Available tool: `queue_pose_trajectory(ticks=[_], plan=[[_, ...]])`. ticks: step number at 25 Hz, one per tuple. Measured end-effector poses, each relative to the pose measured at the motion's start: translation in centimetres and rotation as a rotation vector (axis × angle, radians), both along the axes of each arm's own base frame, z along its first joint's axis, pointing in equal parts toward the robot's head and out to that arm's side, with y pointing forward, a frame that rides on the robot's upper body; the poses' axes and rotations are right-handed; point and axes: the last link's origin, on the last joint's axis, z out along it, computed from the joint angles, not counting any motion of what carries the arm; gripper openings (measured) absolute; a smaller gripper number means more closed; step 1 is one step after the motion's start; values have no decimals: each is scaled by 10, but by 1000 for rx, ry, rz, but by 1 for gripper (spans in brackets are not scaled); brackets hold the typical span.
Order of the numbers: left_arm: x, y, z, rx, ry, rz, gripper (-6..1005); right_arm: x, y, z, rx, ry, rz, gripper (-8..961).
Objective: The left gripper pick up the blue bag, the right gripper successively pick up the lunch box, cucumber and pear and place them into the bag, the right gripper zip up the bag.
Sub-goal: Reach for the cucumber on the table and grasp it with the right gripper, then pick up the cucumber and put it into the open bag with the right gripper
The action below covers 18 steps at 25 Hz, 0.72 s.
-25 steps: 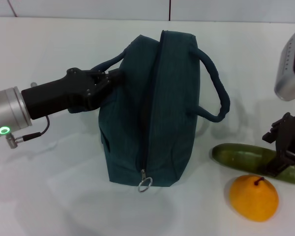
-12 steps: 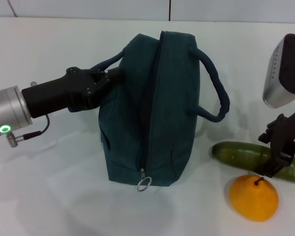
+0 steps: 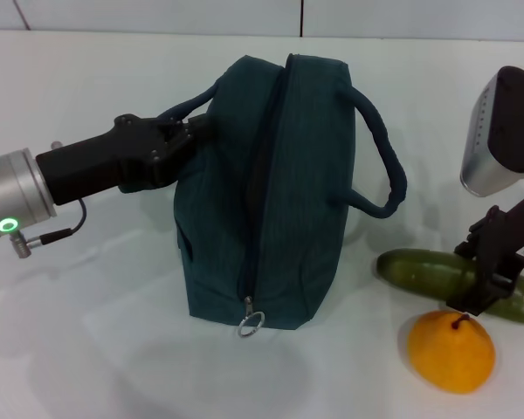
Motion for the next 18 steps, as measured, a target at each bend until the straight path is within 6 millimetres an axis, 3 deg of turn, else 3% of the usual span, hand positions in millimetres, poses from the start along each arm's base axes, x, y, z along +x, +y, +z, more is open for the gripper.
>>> queue_pose_trajectory(ticks=[3,8,10,18], plan=[[1,0,0,-1,-1,-1,35,0,0,0,1,4,-2,779],[1,0,-1,-3,-3,0,35,0,0,1,3,17,-18,624],[1,0,-1,-4,-4,0,35,0,2,5,14,39,-30,606],[2,-1,-1,-9,-7,-6,34,6,14,43,122,214,-106,579]])
